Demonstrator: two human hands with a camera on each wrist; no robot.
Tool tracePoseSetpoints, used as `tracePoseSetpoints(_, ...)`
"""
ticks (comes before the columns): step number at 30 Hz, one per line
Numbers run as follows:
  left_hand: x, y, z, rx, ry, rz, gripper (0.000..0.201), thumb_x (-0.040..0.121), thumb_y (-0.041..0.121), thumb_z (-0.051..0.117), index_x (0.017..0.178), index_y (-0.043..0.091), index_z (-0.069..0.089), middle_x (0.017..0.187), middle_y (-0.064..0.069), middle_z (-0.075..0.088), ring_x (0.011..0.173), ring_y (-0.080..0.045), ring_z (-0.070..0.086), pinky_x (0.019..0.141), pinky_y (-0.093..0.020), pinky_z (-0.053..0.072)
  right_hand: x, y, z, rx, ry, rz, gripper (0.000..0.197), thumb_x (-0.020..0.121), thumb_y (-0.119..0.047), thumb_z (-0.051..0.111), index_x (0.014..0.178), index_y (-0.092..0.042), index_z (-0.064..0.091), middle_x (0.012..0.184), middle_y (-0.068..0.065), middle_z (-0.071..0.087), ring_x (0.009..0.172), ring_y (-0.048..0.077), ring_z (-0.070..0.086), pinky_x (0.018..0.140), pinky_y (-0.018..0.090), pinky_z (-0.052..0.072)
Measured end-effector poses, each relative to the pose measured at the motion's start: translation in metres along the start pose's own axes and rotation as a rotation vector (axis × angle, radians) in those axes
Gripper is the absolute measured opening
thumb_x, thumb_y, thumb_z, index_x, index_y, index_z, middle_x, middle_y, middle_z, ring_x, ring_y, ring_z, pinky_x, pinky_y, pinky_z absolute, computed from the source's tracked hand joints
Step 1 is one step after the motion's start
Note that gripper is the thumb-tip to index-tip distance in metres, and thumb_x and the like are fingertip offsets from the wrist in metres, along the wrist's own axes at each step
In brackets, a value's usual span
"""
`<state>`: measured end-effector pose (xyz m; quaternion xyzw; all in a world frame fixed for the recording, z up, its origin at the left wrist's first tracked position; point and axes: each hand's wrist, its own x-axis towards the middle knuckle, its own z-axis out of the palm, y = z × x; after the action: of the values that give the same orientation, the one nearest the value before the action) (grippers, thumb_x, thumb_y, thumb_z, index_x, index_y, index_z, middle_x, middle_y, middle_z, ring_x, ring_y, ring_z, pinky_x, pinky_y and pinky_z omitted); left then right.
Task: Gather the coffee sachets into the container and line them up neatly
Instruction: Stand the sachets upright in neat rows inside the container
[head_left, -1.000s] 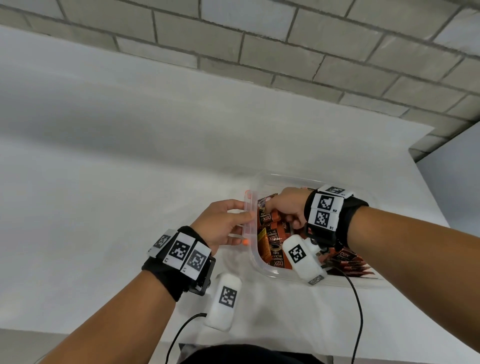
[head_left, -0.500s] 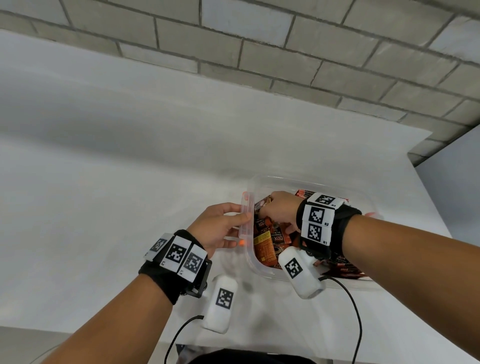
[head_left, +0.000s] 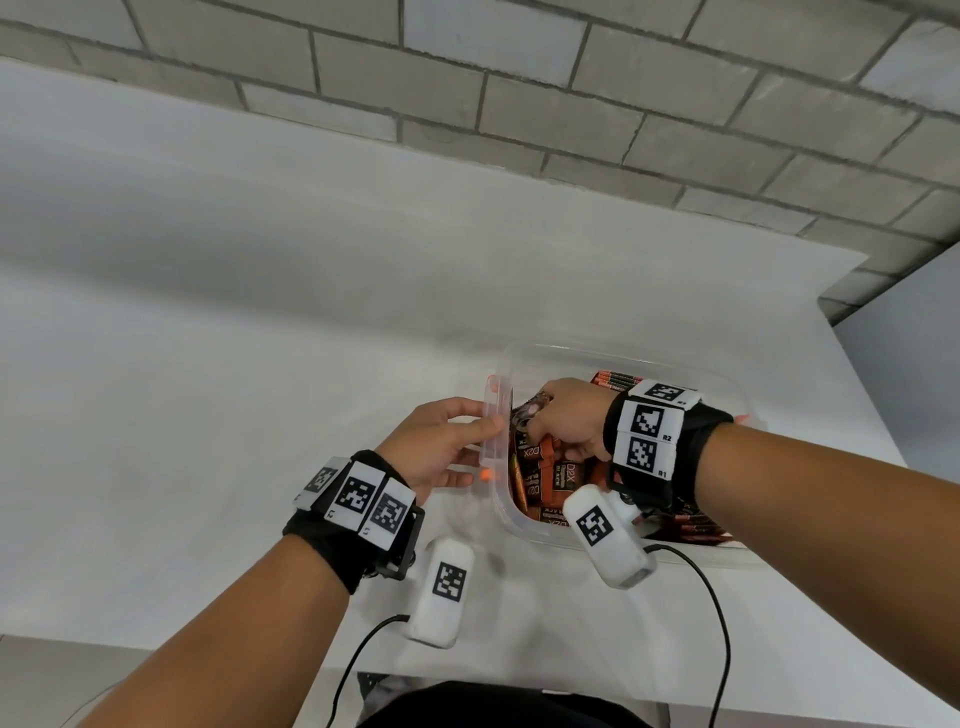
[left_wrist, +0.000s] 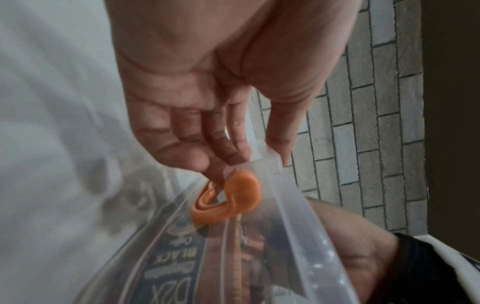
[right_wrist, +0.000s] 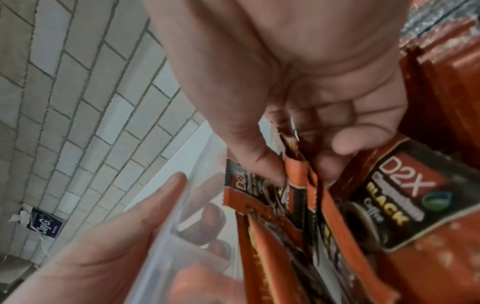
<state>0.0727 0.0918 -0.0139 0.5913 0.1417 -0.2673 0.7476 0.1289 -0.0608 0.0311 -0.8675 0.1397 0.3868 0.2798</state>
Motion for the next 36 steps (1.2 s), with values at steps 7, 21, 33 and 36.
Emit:
tracePoseSetpoints(7, 0.000, 0.000, 0.000, 0.017, 0.013, -0.002, 0.015, 0.085, 0.023, 0.069, 0.099, 0.019, 0.064, 0.076, -0.002, 0.071, 0.061, -0.019, 0.061, 0.057, -0.026, 0.047, -0.008, 0.013, -0.017, 0.186, 0.072, -0.060, 0.025, 0.080, 0.004, 0.056, 0.101, -0.011, 0.054, 0.097, 0.013, 0.059, 0.084, 0.025, 0.056, 0.067, 0.033, 0.051)
tracePoseSetpoints(21, -0.018, 0.034, 0.013, -0.035, 0.253, 0.318, 0.028, 0.085, 0.037, 0.065, 0.109, 0.024, 0.061, 0.106, -0.001, 0.062, 0.095, -0.017, 0.058, 0.068, -0.029, 0.045, -0.072, 0.034, -0.062, 0.633, 0.047, -0.422, 0.030, 0.086, 0.008, 0.050, 0.105, -0.014, 0.055, 0.087, 0.005, 0.067, 0.076, 0.019, 0.065, 0.073, 0.041, 0.056)
tracePoseSetpoints(33, -0.028, 0.061, 0.092, -0.320, -0.439, 0.062, 0.047, 0.083, 0.028, 0.056, 0.126, 0.009, 0.051, 0.097, -0.014, 0.065, 0.082, -0.027, 0.067, 0.066, -0.043, 0.057, -0.099, 0.050, -0.049, 0.572, 0.152, -0.647, 0.037, 0.087, 0.001, 0.056, 0.118, -0.019, 0.051, 0.108, 0.004, 0.064, 0.090, 0.012, 0.066, 0.069, 0.026, 0.054)
tracePoseSetpoints(36, -0.023, 0.061, 0.097, -0.354, -0.375, 0.081, 0.044, 0.082, 0.020, 0.059, 0.123, 0.006, 0.052, 0.094, -0.015, 0.066, 0.075, -0.026, 0.068, 0.060, -0.041, 0.057, -0.095, 0.062, -0.058, 0.474, 0.233, -0.598, 0.058, 0.082, -0.025, 0.070, 0.134, -0.030, 0.044, 0.125, -0.002, 0.054, 0.105, 0.012, 0.059, 0.085, 0.025, 0.049)
